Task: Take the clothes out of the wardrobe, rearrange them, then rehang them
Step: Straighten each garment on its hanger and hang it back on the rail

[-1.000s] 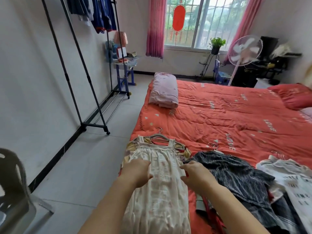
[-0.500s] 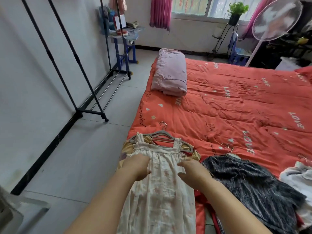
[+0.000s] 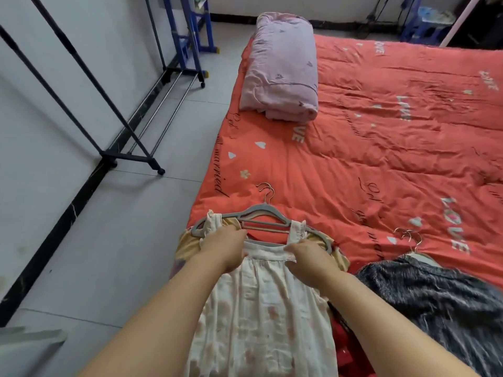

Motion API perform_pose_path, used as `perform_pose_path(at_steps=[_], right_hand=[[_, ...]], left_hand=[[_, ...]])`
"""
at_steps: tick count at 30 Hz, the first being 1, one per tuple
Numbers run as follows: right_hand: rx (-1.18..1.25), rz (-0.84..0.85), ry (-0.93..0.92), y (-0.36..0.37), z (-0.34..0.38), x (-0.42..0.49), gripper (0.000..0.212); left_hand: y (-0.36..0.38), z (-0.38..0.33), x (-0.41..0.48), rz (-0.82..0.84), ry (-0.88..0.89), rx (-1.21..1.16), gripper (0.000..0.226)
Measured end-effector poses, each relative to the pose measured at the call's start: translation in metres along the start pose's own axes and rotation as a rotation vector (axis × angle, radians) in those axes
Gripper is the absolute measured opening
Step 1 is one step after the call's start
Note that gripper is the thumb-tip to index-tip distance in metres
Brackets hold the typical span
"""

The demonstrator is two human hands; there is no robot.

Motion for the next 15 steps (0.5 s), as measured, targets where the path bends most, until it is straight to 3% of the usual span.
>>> perform_pose_path(at_steps=[8,15], right_hand=[[0.024,-0.171,0.067,0.039,-0.058,0.123,0.045],[-0.079,-0.368,0.135,0.061,-0.091,0.179,0.031]], left_hand=[[0.050,-0.006,0.137,-0.054,0.007,-0.042,0.049],[0.072,-0.003,0.200,-0.203,0.011,-0.141,0.046]])
Point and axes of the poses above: each hand's wrist, its own x-axis towards the middle knuckle, its own y-axis out of the palm, z = x × y, the point moved 5 cm from there along x, towards the middle knuckle, and after that the axes turned 11 degrees about -y, right-handed, at the moved point
